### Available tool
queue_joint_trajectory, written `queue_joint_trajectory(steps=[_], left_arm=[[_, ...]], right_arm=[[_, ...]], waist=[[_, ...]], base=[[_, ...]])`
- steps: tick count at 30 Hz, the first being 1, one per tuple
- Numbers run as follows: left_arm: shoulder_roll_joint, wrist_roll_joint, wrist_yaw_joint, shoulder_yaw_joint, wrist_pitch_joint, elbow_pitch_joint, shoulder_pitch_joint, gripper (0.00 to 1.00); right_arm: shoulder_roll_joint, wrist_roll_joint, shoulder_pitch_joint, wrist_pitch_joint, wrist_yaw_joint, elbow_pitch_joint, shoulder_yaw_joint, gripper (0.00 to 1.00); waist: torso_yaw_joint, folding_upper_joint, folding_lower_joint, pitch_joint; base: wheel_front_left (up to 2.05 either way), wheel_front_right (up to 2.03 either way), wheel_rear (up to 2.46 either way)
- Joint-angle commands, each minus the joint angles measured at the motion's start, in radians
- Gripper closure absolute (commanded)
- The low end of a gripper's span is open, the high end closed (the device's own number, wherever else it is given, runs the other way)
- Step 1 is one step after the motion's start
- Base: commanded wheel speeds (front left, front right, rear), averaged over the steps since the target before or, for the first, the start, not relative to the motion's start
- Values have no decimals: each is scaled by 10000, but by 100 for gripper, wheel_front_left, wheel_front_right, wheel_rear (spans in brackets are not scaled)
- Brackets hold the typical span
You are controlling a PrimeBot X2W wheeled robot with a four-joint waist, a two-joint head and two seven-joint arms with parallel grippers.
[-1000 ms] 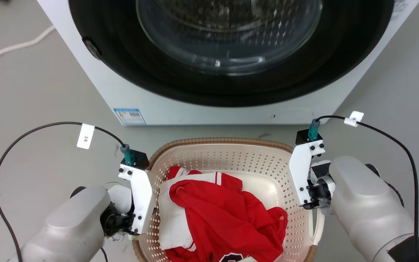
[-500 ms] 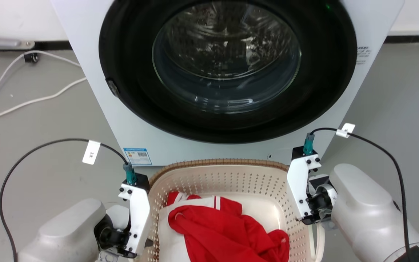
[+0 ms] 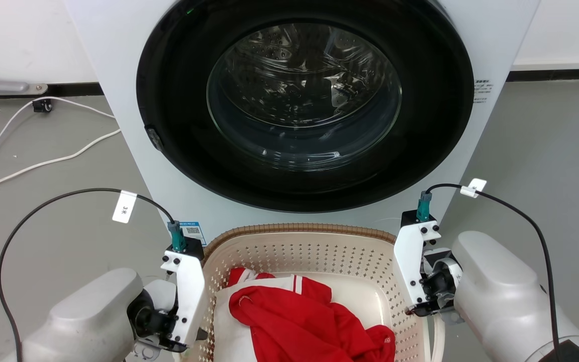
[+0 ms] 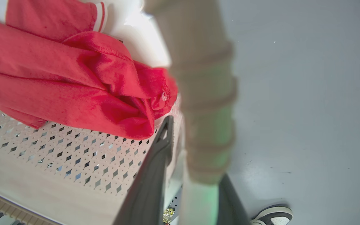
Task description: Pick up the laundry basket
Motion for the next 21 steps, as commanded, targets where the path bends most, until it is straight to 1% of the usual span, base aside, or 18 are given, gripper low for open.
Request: queue_joint_trajectory(steps=[1, 21], left_arm=[[125, -18, -11, -5, 13, 98, -163, 100], [8, -455, -12, -154, 308, 259, -302, 100]], right_arm=[[-97, 27, -163, 19, 28, 68, 28, 100], [132, 398, -409, 29, 30, 565, 142, 100]], waist=[[-8, 0, 2, -1], [62, 0, 2, 23]], base=[[0, 0, 0], [0, 0, 0]])
